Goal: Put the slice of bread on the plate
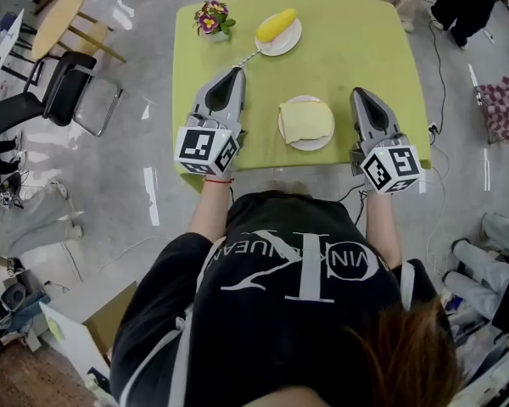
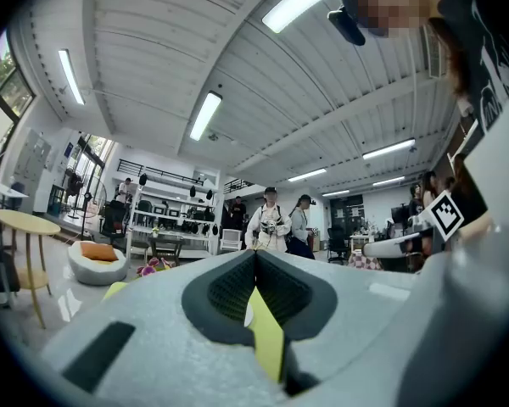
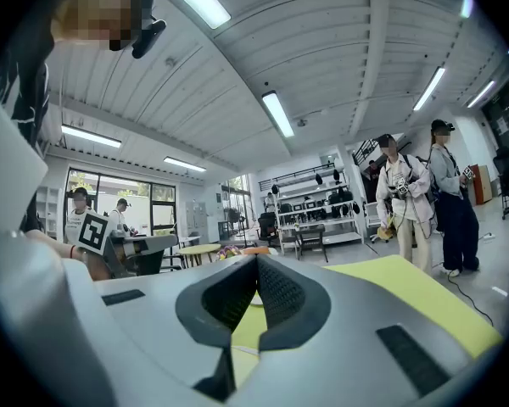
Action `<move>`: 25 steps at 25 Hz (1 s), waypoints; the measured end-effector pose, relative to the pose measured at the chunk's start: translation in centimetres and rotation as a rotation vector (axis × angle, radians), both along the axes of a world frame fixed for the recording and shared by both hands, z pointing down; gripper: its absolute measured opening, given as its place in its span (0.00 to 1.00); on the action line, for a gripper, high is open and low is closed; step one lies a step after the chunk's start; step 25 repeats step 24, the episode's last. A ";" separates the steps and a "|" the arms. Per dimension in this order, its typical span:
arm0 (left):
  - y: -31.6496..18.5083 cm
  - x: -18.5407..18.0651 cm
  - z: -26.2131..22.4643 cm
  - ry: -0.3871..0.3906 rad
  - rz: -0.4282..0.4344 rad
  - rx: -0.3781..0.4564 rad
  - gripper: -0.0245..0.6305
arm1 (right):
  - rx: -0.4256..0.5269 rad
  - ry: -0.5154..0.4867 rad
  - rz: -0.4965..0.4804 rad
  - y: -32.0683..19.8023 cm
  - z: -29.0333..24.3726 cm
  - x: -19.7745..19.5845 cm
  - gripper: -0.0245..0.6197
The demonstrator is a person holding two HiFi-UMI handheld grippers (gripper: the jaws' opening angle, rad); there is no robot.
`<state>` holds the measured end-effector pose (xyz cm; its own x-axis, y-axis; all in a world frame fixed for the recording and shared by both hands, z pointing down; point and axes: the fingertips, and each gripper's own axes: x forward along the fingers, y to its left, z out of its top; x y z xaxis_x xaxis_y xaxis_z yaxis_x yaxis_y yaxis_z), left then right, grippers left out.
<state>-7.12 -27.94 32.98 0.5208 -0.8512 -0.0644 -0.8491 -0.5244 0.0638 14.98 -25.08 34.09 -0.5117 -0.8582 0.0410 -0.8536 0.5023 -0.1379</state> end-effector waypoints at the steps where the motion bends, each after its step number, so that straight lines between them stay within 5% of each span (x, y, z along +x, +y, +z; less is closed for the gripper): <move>1: 0.0 0.0 0.0 0.000 -0.001 0.000 0.05 | 0.001 0.000 -0.001 0.0 0.0 0.0 0.04; 25: -0.7 0.7 -0.3 0.006 0.001 0.003 0.05 | -0.007 -0.004 0.001 -0.4 -0.2 0.6 0.04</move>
